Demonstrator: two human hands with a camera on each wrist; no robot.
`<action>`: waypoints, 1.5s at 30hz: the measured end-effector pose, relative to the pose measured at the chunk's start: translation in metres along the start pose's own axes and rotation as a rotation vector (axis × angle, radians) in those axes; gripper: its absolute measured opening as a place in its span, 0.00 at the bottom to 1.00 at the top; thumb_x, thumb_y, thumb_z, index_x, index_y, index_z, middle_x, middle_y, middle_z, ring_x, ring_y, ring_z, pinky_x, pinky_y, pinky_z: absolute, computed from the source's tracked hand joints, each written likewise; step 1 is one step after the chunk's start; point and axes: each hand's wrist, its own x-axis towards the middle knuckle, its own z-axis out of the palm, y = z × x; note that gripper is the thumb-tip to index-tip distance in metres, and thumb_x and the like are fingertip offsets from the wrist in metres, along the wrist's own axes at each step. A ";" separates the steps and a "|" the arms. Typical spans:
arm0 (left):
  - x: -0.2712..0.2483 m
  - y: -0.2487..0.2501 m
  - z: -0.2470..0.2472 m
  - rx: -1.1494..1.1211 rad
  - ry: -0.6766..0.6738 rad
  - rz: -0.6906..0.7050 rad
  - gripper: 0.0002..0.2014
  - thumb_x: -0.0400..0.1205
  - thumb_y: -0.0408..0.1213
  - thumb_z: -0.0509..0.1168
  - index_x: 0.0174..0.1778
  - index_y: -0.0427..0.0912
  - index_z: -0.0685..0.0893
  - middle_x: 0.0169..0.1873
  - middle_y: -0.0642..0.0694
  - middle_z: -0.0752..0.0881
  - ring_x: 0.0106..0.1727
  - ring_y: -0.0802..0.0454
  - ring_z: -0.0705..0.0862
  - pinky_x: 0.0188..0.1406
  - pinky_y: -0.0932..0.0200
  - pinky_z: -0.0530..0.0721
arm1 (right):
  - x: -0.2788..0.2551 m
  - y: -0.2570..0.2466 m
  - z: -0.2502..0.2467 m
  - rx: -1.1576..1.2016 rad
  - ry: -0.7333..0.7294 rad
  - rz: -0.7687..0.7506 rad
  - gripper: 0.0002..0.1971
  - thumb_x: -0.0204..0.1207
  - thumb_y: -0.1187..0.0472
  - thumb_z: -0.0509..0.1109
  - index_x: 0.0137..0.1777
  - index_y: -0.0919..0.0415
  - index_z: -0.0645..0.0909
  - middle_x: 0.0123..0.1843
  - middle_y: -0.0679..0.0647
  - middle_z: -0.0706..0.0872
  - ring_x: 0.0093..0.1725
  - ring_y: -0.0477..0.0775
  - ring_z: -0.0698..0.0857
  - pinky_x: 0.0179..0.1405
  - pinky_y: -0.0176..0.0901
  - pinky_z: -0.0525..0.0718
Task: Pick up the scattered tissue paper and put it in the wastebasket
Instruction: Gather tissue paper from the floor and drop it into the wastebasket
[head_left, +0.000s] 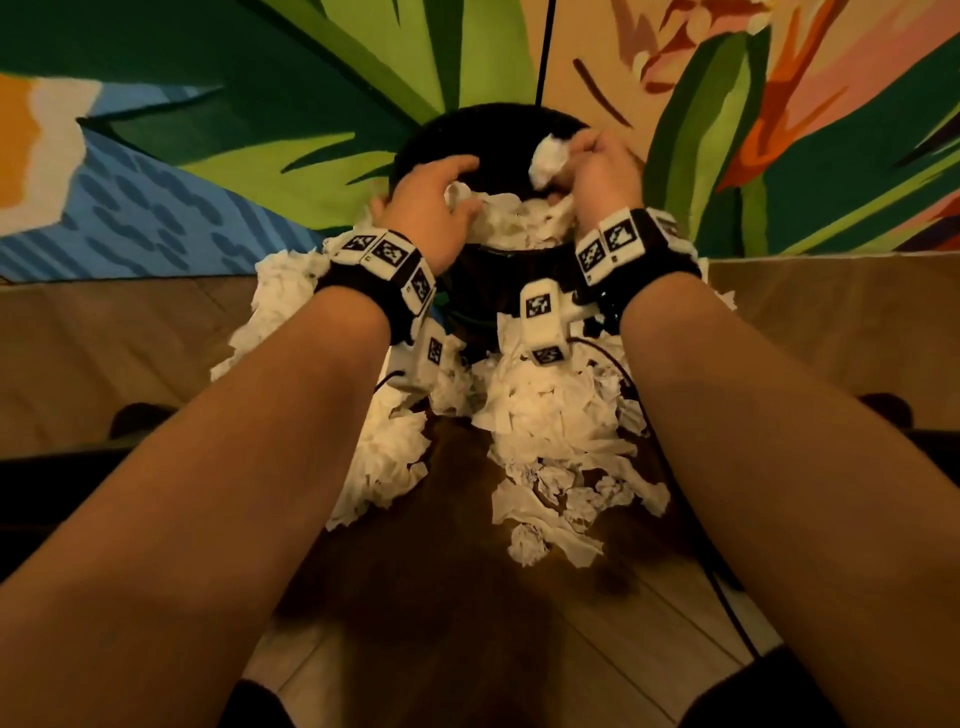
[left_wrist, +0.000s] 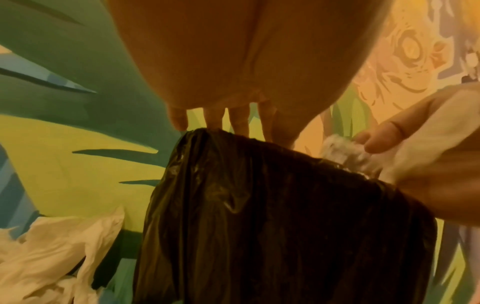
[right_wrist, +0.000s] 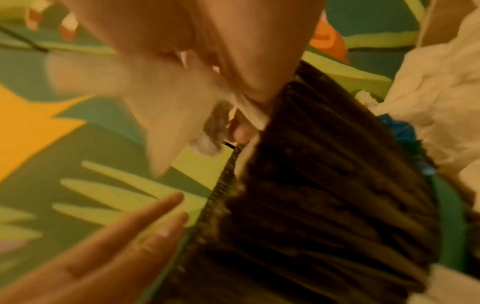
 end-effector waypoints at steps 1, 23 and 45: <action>0.000 -0.002 0.001 -0.020 0.005 0.019 0.22 0.86 0.46 0.62 0.77 0.62 0.72 0.77 0.55 0.74 0.81 0.49 0.68 0.80 0.33 0.57 | -0.002 0.005 0.000 -0.060 -0.057 -0.014 0.17 0.69 0.79 0.57 0.34 0.54 0.72 0.31 0.52 0.74 0.28 0.53 0.72 0.26 0.41 0.69; -0.074 0.025 0.049 -0.402 0.109 0.065 0.11 0.83 0.47 0.66 0.59 0.53 0.88 0.38 0.57 0.88 0.41 0.58 0.87 0.45 0.51 0.88 | -0.047 0.019 -0.035 -0.783 -0.166 -0.381 0.05 0.75 0.53 0.75 0.46 0.53 0.88 0.36 0.45 0.84 0.39 0.45 0.83 0.44 0.36 0.80; -0.131 -0.035 0.110 -0.320 -0.145 -0.081 0.13 0.83 0.37 0.60 0.31 0.41 0.78 0.25 0.41 0.79 0.28 0.48 0.77 0.30 0.52 0.75 | -0.056 0.090 -0.104 -0.525 0.160 -0.009 0.05 0.81 0.52 0.67 0.49 0.51 0.82 0.35 0.45 0.80 0.36 0.47 0.79 0.38 0.39 0.74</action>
